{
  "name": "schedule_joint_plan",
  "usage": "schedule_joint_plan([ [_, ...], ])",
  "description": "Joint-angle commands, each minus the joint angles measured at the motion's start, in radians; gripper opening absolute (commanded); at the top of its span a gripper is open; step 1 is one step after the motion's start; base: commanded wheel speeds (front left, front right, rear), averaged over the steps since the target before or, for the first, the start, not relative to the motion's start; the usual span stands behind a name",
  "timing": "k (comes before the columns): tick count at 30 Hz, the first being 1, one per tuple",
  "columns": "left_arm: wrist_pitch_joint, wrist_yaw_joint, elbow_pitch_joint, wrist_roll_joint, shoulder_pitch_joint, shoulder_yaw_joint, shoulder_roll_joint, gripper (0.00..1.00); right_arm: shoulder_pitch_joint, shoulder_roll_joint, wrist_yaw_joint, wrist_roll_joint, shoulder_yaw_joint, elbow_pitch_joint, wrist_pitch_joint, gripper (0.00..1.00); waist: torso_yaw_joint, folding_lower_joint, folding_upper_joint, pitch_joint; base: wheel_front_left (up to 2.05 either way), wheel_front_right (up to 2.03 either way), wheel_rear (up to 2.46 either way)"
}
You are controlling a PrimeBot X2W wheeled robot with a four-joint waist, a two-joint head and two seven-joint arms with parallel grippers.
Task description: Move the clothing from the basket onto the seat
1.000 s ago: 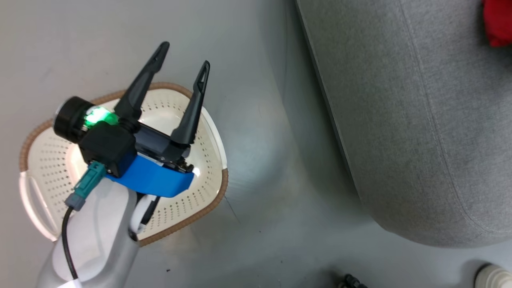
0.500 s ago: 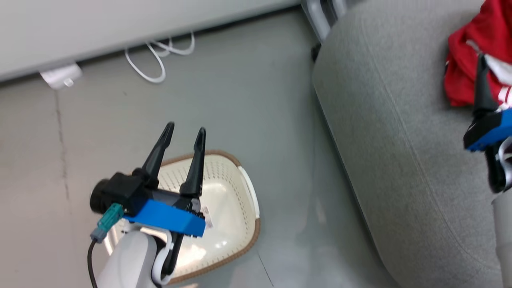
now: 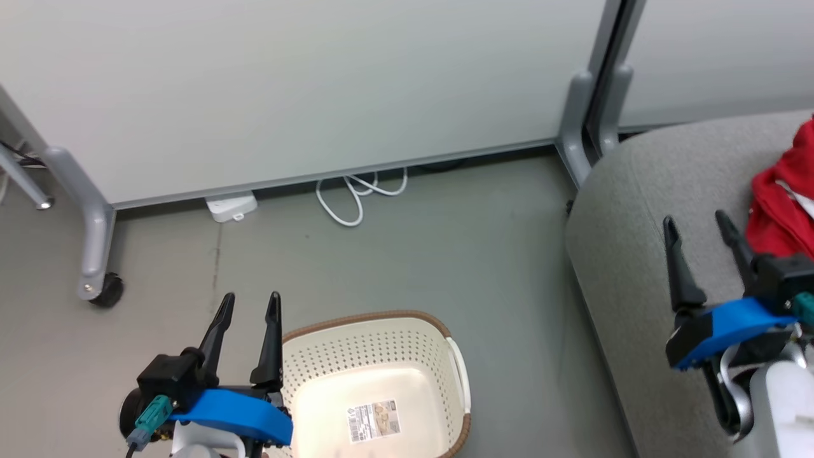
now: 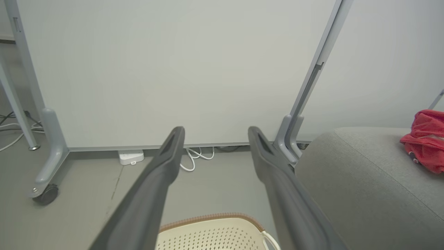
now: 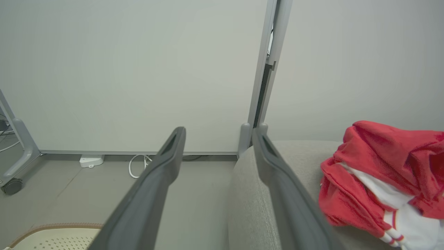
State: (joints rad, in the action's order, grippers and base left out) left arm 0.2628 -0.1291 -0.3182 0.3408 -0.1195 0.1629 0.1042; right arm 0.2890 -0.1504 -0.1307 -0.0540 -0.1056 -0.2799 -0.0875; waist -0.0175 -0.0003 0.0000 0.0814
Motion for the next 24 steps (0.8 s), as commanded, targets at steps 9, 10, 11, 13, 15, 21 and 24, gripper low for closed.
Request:
schedule_joint_plan([
  [9,0.003,-0.002,-0.034,-0.010,0.045,-0.073,-0.012,1.00,-0.174,0.074,0.000,0.000,0.006,0.119,0.012,1.00,0.083,0.0003,0.0000,-0.064,0.00,0.00,0.00],
  [10,0.003,-0.002,-0.038,-0.010,0.049,-0.078,-0.013,1.00,-0.185,0.080,0.000,-0.002,0.010,0.122,0.012,1.00,0.086,0.0003,0.0000,-0.065,0.00,0.00,0.00],
  [11,0.003,-0.002,-0.043,-0.011,0.051,-0.081,-0.013,1.00,-0.194,0.085,0.000,-0.005,0.013,0.122,0.011,1.00,0.089,0.0003,0.0000,-0.066,0.00,0.00,0.00],
  [13,0.003,-0.002,-0.048,-0.011,0.052,-0.090,-0.014,1.00,-0.208,0.092,0.000,-0.009,0.022,0.121,0.009,1.00,0.092,0.0003,0.0000,-0.067,0.00,0.00,0.00],
  [15,0.003,-0.002,-0.053,-0.011,0.054,-0.097,-0.014,1.00,-0.221,0.096,0.000,-0.013,0.028,0.116,0.006,1.00,0.093,0.0003,0.0000,-0.068,0.00,0.00,0.00],
  [21,0.003,-0.002,-0.061,-0.018,0.063,-0.107,-0.020,1.00,-0.237,0.100,0.000,-0.020,0.036,0.107,-0.001,1.00,0.091,0.0003,0.0000,-0.072,0.00,0.00,0.00],
  [24,0.003,-0.002,-0.063,-0.022,0.063,-0.109,-0.023,1.00,-0.236,0.100,0.000,-0.027,0.038,0.103,-0.001,1.00,0.090,0.0003,0.0000,-0.073,0.00,0.00,0.00],
])
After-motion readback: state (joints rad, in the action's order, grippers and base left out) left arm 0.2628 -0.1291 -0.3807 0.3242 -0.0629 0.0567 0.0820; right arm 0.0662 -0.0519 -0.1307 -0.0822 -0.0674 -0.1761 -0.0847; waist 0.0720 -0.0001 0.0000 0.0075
